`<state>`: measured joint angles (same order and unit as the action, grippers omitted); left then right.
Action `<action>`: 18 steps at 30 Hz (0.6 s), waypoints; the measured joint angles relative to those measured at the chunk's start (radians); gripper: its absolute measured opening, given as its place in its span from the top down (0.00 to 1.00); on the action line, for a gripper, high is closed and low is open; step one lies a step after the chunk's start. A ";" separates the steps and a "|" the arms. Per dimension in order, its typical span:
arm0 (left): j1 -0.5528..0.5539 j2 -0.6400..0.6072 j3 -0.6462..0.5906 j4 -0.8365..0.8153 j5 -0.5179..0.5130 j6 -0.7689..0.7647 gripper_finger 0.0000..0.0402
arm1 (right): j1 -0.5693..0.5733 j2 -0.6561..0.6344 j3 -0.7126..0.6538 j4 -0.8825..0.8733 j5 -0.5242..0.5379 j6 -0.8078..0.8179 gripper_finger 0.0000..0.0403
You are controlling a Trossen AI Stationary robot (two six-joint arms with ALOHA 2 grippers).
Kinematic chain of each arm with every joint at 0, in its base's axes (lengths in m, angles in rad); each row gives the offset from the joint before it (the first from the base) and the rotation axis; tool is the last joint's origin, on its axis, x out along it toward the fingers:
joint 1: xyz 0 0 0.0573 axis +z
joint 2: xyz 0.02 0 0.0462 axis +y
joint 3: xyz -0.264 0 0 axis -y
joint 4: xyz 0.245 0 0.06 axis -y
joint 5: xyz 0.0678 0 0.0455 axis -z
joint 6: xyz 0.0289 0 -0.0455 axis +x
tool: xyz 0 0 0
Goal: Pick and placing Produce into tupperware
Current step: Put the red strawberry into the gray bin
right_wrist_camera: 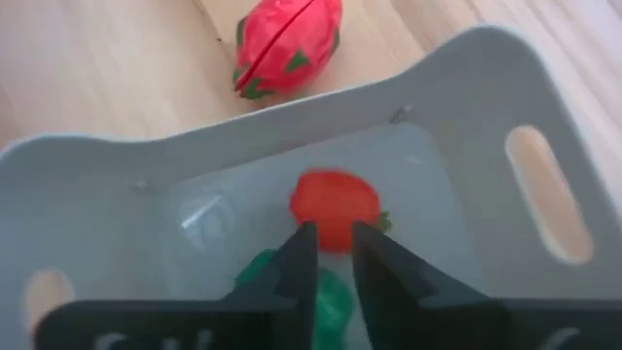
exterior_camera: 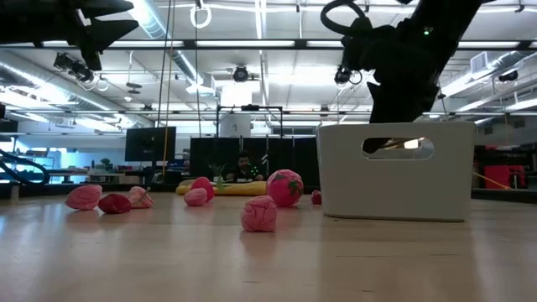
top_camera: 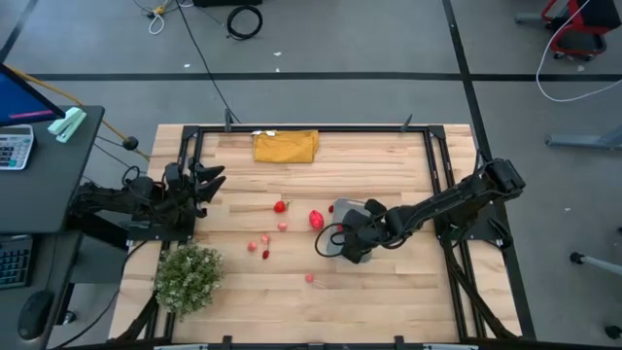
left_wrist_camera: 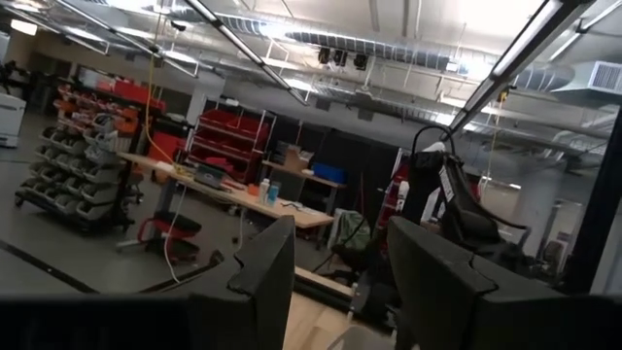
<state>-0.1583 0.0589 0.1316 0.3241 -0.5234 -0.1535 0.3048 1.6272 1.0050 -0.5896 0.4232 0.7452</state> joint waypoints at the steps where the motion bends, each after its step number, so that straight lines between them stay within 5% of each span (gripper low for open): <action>1: 0.000 0.000 0.000 0.000 0.000 0.000 0.57 | -0.006 0.000 0.000 0.000 -0.001 -0.023 0.78; 10: 0.000 0.001 0.029 0.083 0.004 0.092 0.57 | -0.056 -0.032 0.003 -0.016 -0.003 -0.228 0.60; 18: -0.004 0.140 0.350 -0.187 0.031 0.108 0.57 | -0.092 -0.221 0.004 -0.033 0.037 -0.385 0.58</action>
<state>-0.1619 0.1988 0.4818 0.1372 -0.4927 -0.0458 0.2126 1.4062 1.0092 -0.6228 0.4603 0.3606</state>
